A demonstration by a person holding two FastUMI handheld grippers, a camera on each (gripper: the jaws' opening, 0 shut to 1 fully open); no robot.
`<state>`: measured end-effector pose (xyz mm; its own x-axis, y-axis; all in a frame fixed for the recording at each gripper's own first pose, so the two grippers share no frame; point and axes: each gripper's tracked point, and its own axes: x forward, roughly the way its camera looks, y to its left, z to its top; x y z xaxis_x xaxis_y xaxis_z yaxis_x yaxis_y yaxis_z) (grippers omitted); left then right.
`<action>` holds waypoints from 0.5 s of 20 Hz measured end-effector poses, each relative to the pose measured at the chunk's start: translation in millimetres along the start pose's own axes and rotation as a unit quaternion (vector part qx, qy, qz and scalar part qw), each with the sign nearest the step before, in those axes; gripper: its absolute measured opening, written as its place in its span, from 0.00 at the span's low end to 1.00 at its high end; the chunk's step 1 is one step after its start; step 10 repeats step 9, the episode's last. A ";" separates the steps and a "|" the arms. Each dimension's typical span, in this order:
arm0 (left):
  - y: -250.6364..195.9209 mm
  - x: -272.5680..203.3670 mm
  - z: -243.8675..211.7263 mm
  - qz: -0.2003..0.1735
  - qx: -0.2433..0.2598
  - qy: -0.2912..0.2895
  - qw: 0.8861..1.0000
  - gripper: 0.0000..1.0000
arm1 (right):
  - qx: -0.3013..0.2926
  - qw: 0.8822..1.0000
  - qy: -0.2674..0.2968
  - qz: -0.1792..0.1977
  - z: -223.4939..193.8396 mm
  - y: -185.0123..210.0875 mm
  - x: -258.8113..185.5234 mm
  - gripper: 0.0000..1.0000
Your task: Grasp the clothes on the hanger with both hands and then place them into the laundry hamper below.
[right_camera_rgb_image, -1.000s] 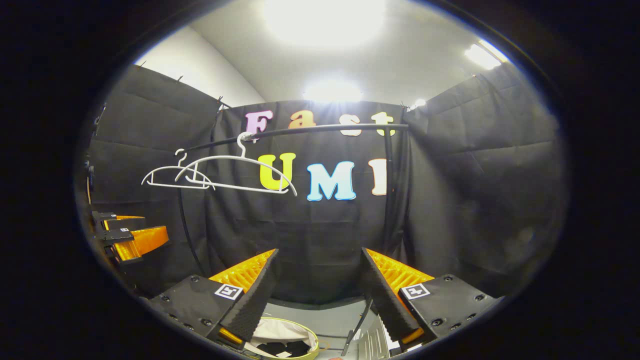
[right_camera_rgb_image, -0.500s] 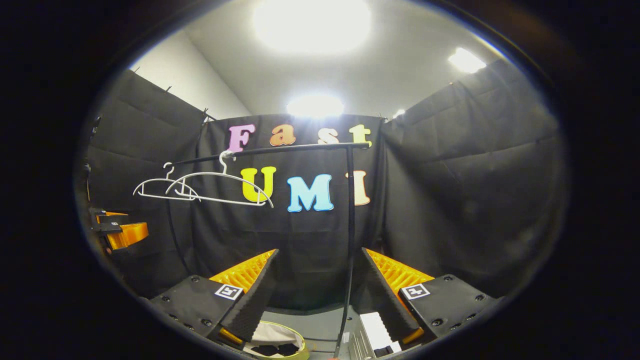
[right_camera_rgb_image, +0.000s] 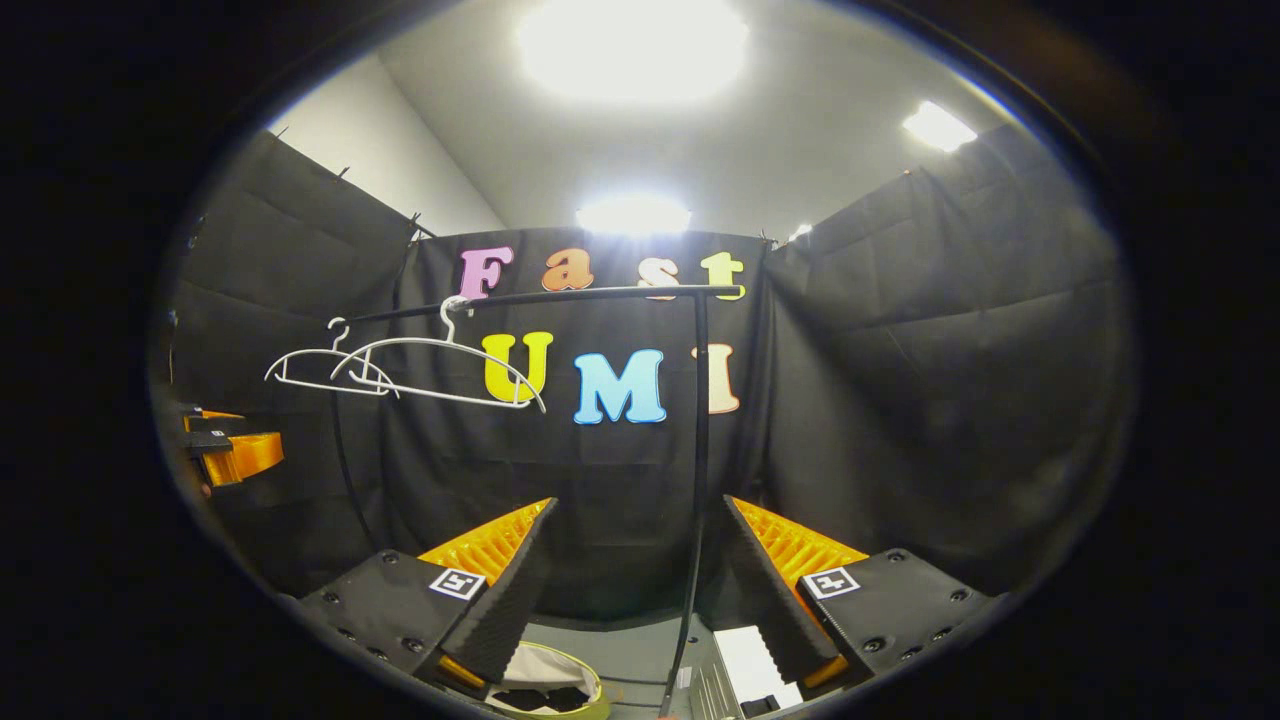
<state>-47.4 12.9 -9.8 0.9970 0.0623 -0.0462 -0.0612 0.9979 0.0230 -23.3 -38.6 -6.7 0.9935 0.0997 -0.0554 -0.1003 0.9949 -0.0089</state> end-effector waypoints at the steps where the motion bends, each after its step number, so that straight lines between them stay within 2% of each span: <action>1: 1.0 0.9 0.9 0.002 0.000 -0.001 1.000 0.96 | 0.000 1.000 -0.001 0.001 0.8 0.2 0.2 0.99; 7: 0.1 2.9 3.0 0.005 -0.001 -0.004 1.000 0.96 | 0.000 1.000 -0.007 0.003 3.2 0.0 5.1 0.96; 10: -0.5 5.5 0.7 0.005 -0.003 -0.002 1.000 0.96 | 0.000 1.000 -0.007 0.003 3.7 0.8 7.3 0.99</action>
